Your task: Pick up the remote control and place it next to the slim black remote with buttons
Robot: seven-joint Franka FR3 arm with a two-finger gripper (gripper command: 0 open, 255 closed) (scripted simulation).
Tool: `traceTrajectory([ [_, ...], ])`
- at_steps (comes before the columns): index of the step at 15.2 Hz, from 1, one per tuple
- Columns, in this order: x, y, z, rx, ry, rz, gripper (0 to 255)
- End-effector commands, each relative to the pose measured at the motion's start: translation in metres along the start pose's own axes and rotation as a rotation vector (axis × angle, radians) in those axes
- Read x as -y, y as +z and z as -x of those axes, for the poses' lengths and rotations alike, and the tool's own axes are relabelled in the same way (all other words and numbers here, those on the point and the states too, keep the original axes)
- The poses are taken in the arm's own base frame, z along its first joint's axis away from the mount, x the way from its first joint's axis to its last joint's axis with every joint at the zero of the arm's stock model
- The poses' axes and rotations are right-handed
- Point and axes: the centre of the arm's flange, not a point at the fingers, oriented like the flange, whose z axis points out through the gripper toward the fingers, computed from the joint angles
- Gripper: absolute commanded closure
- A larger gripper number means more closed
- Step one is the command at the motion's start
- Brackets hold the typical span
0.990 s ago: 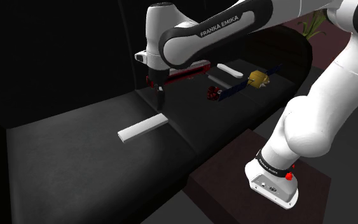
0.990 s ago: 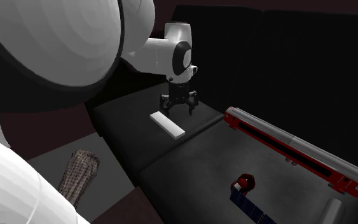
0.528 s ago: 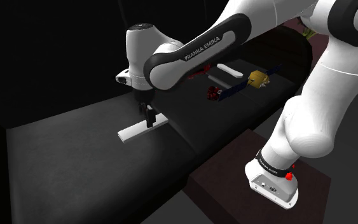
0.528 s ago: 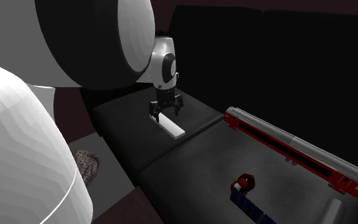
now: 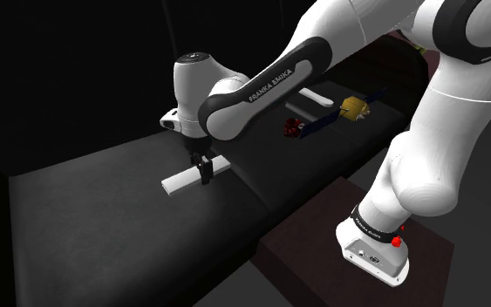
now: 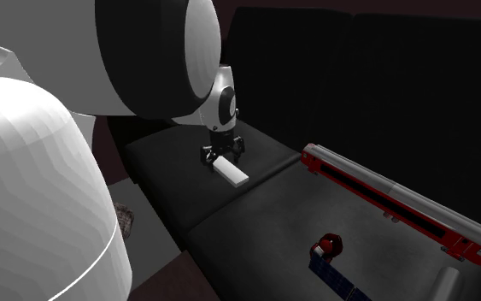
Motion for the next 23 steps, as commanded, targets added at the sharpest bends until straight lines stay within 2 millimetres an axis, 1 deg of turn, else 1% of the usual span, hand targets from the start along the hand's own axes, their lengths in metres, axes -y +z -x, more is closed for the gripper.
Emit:
traceTrajectory([
  [1,0.0,0.002,0.0,0.0,0.0,0.0,0],
  [6,0.0,0.002,0.0,0.0,0.0,0.0,0],
  [7,0.0,0.002,0.0,0.0,0.0,0.0,255],
  [16,-0.001,0.002,0.0,0.0,0.0,0.0,255],
  [23,-0.001,-0.035,0.0,0.0,0.0,0.0,255],
])
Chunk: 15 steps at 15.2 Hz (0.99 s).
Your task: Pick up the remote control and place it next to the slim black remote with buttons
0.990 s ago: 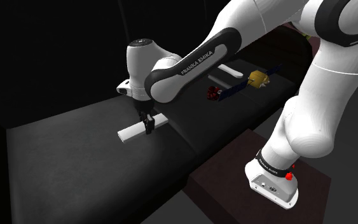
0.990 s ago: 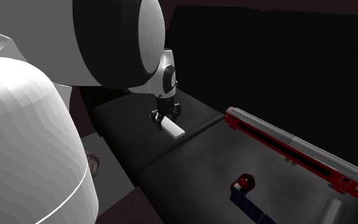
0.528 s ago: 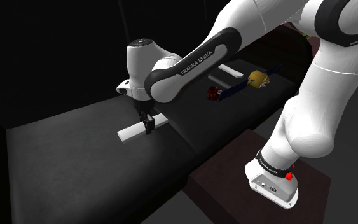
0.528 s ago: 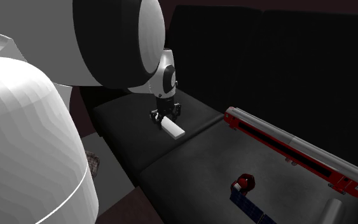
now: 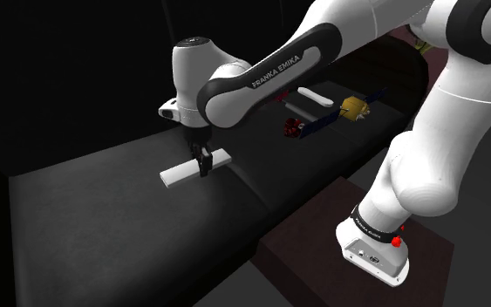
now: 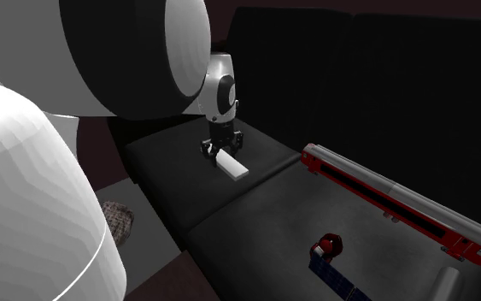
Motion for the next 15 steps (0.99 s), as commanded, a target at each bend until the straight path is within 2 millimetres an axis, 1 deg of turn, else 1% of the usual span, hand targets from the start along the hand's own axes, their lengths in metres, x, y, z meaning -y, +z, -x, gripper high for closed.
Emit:
traceTrajectory([
  [1,-0.001,-0.011,0.0,0.0,0.0,0.0,255],
  [10,-0.001,-0.059,0.0,0.0,0.0,0.0,255],
  [11,-0.001,-0.061,0.0,0.0,0.0,0.0,255],
  [15,-0.02,-0.061,0.05,0.0,0.0,0.0,255],
])
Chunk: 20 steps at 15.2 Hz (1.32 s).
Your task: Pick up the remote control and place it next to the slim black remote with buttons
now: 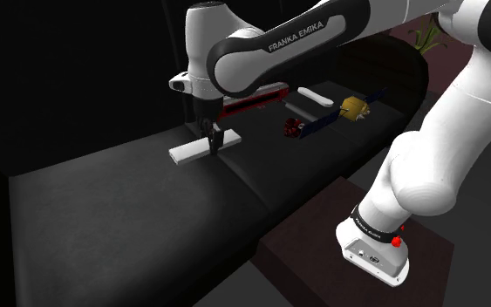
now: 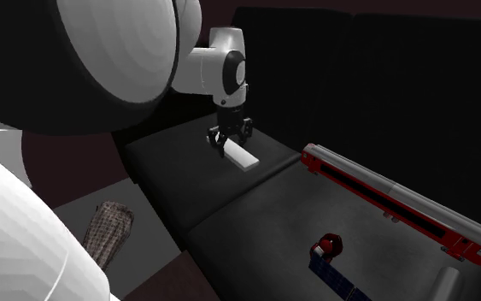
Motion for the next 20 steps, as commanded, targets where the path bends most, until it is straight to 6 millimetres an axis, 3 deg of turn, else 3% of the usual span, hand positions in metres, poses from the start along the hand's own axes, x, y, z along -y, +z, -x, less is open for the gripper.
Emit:
traceTrajectory([
  [1,-0.01,-0.002,0.025,0.0,-0.001,0.0,255],
  [20,-0.097,-0.002,0.26,0.0,-0.001,0.0,255],
])
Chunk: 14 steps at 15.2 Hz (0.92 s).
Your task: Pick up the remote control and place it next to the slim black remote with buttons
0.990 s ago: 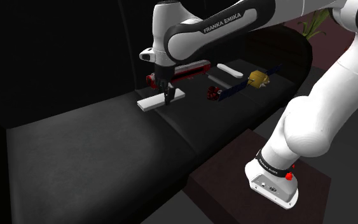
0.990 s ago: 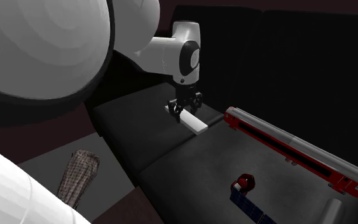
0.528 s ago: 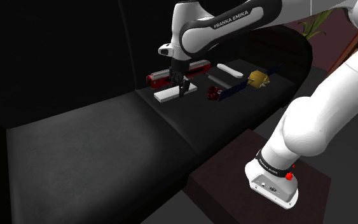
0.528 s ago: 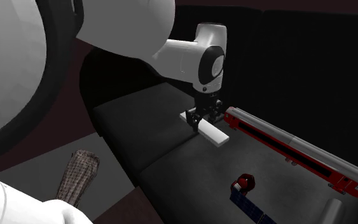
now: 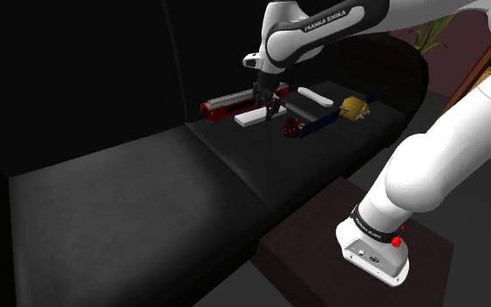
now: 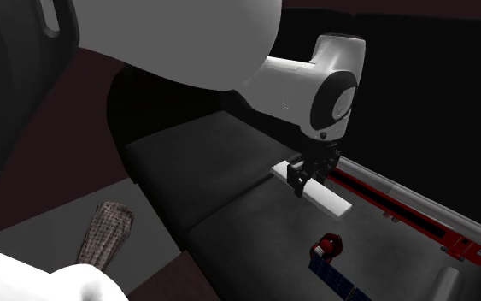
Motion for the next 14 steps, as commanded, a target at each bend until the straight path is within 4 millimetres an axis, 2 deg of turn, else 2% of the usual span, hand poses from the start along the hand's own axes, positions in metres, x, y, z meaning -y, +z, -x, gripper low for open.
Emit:
traceTrajectory([
  [1,-0.011,0.001,0.026,0.0,-0.002,0.001,255],
  [12,-0.062,0.001,0.163,0.0,-0.002,0.001,255],
  [14,-0.062,0.012,0.163,0.0,-0.002,0.001,255],
])
